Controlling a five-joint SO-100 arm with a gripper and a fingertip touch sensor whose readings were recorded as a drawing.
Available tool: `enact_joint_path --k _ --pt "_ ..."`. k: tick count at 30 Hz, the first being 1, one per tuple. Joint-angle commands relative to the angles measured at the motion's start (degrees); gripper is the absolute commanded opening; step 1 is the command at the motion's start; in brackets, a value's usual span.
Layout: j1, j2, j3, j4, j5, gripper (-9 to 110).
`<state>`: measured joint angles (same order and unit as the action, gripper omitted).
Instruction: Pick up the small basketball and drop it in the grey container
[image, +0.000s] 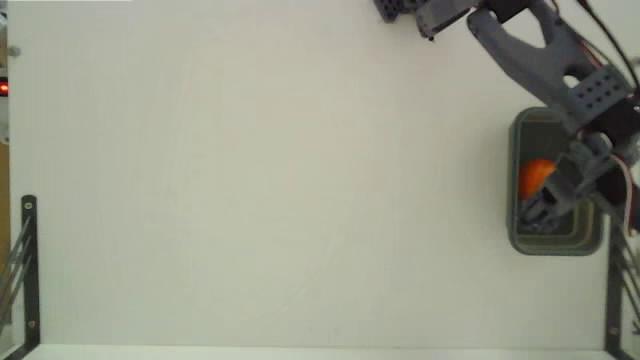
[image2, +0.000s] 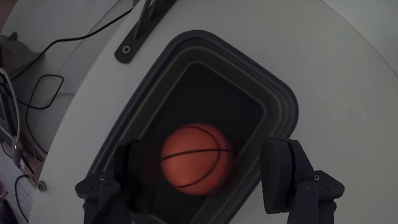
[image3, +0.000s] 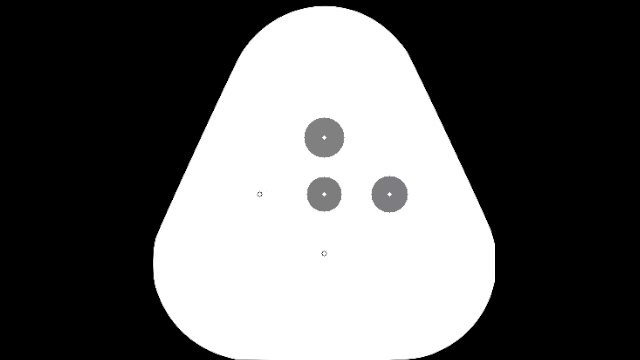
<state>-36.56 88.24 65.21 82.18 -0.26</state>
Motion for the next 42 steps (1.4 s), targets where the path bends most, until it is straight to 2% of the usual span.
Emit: enact_joint_path --k 1,21,42 --pt "-0.8 4.9 0.7 -0.5 0.3 110" --pt "0.3 6.4 2.2 -0.5 0.3 110" --pt "9.3 18.1 13.9 -0.4 0.3 110"
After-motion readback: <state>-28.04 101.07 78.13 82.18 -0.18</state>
